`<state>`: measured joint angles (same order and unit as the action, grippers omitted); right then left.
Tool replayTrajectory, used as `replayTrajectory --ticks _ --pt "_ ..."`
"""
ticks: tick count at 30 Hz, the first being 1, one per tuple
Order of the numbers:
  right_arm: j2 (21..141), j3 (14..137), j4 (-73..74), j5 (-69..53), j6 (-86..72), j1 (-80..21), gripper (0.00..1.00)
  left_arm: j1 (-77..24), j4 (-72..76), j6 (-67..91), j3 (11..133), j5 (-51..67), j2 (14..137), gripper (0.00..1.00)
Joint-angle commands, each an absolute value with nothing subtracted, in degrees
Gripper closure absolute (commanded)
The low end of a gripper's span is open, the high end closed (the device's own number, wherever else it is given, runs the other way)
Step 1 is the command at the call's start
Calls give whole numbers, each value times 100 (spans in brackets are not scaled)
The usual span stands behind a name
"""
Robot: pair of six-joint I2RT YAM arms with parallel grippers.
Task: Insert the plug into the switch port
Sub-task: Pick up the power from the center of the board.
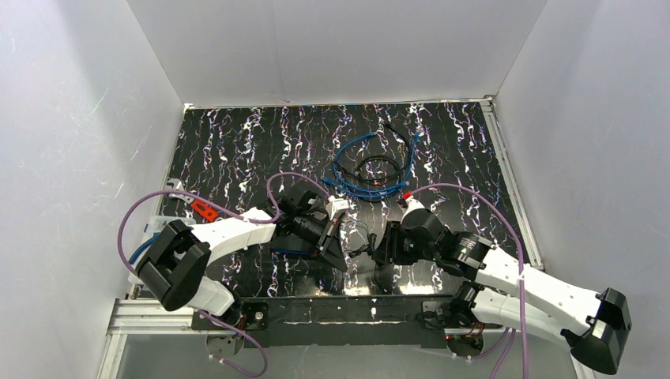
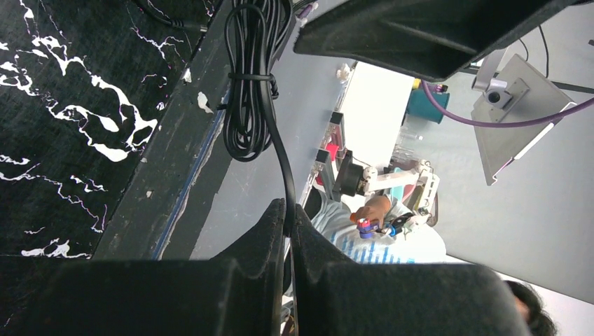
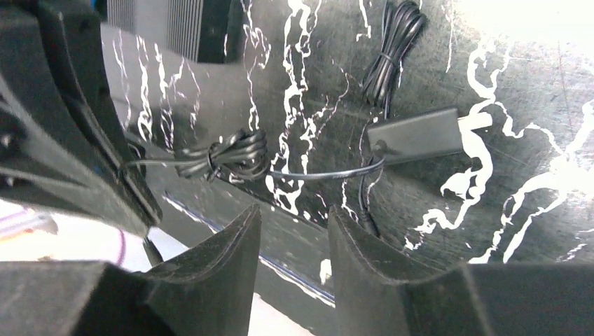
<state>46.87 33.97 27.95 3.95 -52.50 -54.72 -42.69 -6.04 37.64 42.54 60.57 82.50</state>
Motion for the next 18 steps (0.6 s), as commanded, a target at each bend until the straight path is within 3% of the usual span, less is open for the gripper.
replayTrajectory --ticks 1,8,18 --pt "4499 3852 3171 20 -4100 -5459 51 -4328 -550 3657 4275 6293 8226 100" --pt "4553 4577 3691 -601 -2866 -5460 46 -4343 -553 3675 4237 6353 8120 100" --pt "4749 4762 2868 -1132 -1012 -5492 43 -4348 -550 3691 4218 6529 8094 100"
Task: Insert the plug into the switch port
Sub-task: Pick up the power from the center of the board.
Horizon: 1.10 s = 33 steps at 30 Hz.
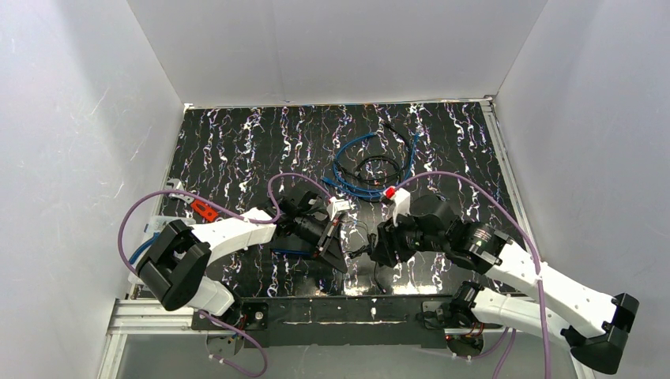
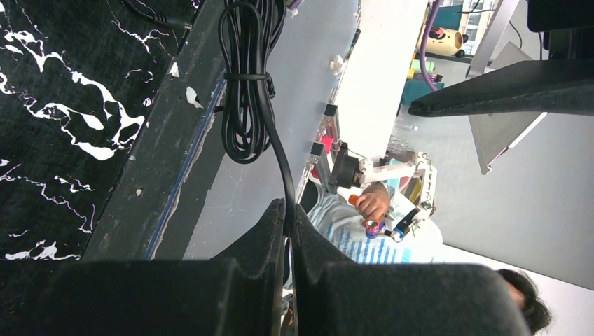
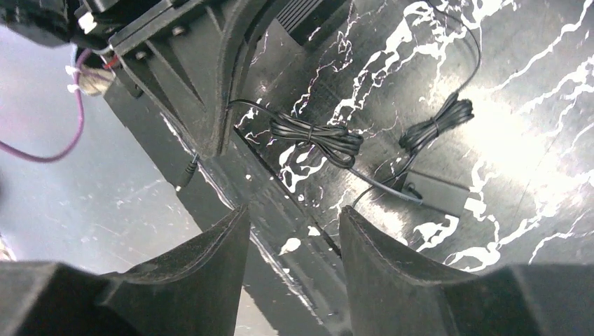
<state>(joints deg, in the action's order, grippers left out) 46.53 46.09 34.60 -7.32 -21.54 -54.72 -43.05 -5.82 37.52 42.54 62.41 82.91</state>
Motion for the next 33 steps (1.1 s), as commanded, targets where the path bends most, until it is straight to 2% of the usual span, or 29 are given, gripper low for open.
replayTrajectory --ticks 1,9,16,24,33 --pt "4773 4733 2732 -1214 -765 -5516 43 -4344 -553 3685 4211 6572 8085 100" --pt "4662 4367 1688 -1664 1186 -5794 42 -4353 -571 3684 4222 6781 7995 100" --pt "5001 4377 1623 -1905 2499 -5863 42 -4354 -600 3683 4203 6925 7900 100" --pt "5364 4440 1416 -2181 3024 -5904 44 -4353 -625 3657 4158 7058 7858 100" --pt "5754 4597 1359 -2551 3020 -6076 52 -4353 -729 3554 4204 7108 7948 100"
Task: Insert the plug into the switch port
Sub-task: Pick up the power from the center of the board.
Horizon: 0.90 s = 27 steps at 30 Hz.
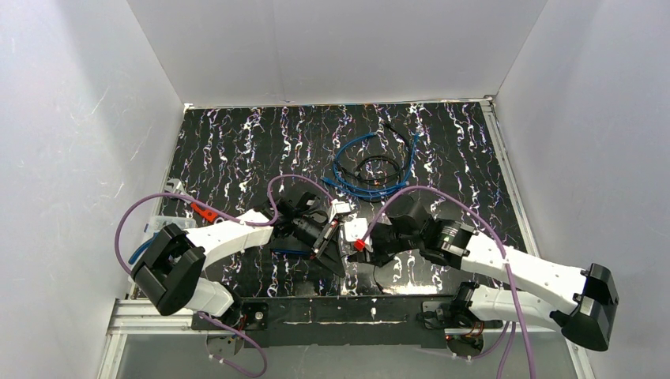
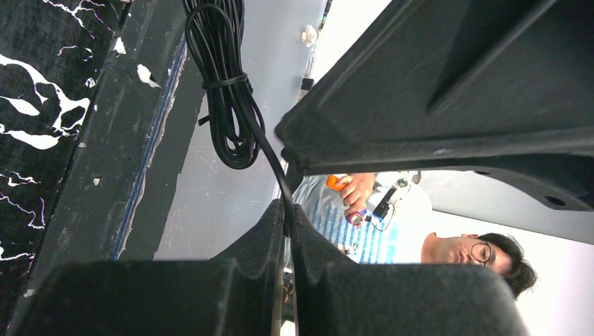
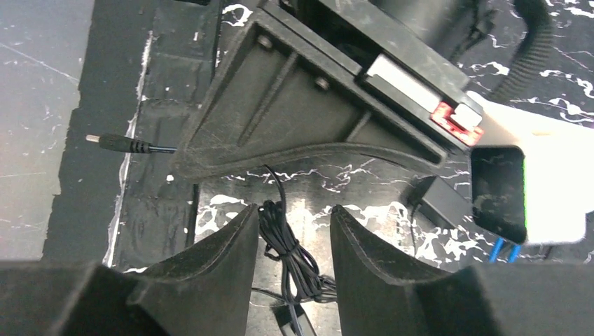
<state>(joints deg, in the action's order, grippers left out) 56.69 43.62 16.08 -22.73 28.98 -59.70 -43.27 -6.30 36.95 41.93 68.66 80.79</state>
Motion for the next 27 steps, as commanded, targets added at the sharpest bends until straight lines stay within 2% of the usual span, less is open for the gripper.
replayTrajectory --ticks 1,14,17,20,22,24,27 --pt "5773 4598 1365 -2573 3015 -6103 53 -4353 -729 3549 4209 7110 7958 100" --pt "6067 4567 1073 -2394 2847 -6316 64 -4352 -826 3435 4261 7150 7985 100" --pt "6159 4616 1118 -2307 2865 -6321 74 -4351 -853 3409 4259 7168 7950 100" --pt "6172 4616 1089 -2228 2856 -6323 97 -4354 -900 3367 4260 7155 7941 100" --pt "6152 4597 1081 -2177 2827 -6329 99 -4353 -920 3357 4259 7127 7951 100" --pt "6114 4558 1056 -2118 2766 -6330 99 -4354 -956 3354 4263 7026 7968 87" --pt "5982 4460 991 -1975 2690 -6330 99 -4353 -978 3398 4316 6877 8026 75"
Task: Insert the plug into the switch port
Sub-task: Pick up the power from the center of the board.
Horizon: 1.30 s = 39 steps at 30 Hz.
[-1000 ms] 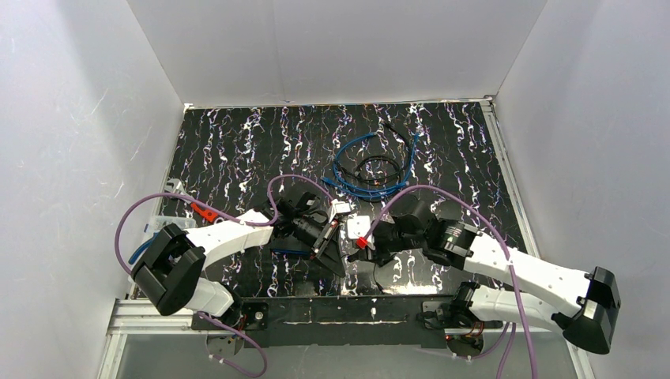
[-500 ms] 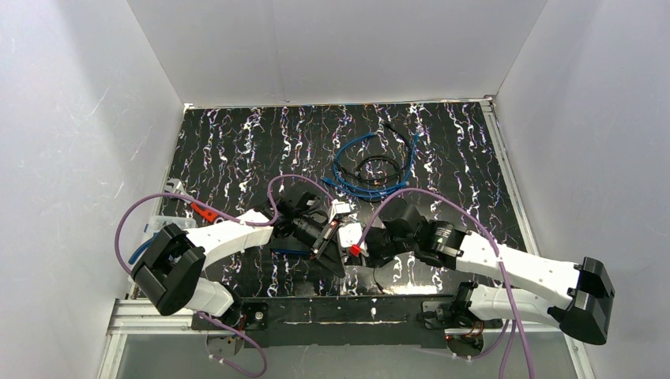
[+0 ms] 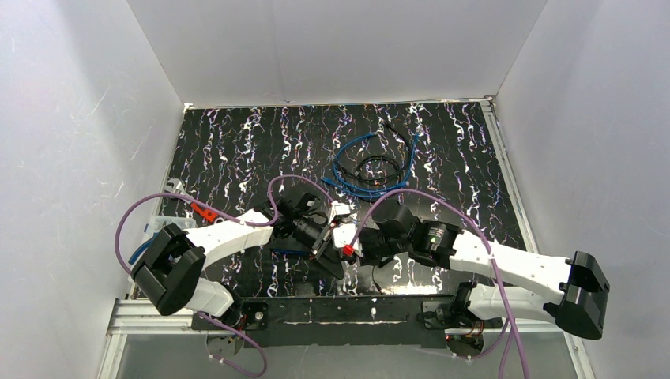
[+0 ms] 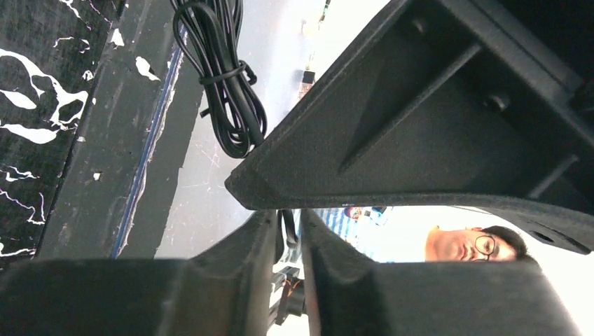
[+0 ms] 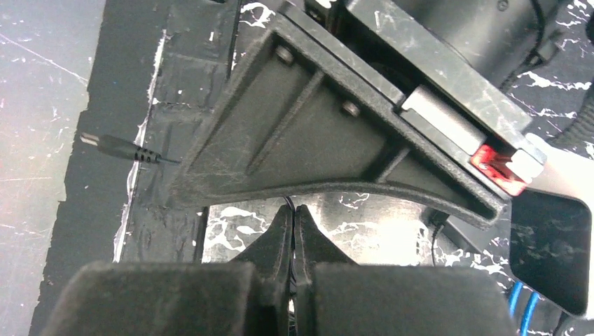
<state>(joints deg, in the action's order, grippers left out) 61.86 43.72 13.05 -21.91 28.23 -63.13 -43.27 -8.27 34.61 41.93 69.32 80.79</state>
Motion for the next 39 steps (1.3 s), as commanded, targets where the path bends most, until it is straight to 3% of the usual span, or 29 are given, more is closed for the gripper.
replayTrajectory --ticks 1,4,6,18,22,39 --pt "5932 4422 994 -1948 2674 -6332 99 -4351 -985 3411 4352 6785 8013 67" --pt "5758 4302 1096 -1667 2624 -6327 99 -4353 -1141 3362 4502 6571 7913 37" --pt "5569 4186 1111 -1497 2591 -6328 99 -4351 -1298 3282 4633 6467 7817 29" --pt "4843 4109 1289 -453 1310 -6332 99 -4340 -1163 3643 4597 5703 6957 19" --pt "4865 4154 1274 -126 922 -6329 99 -4334 -854 3904 4407 5448 6613 3" --pt "5010 4272 1133 1140 44 -6328 99 -4333 -225 4524 3812 4836 5746 2"
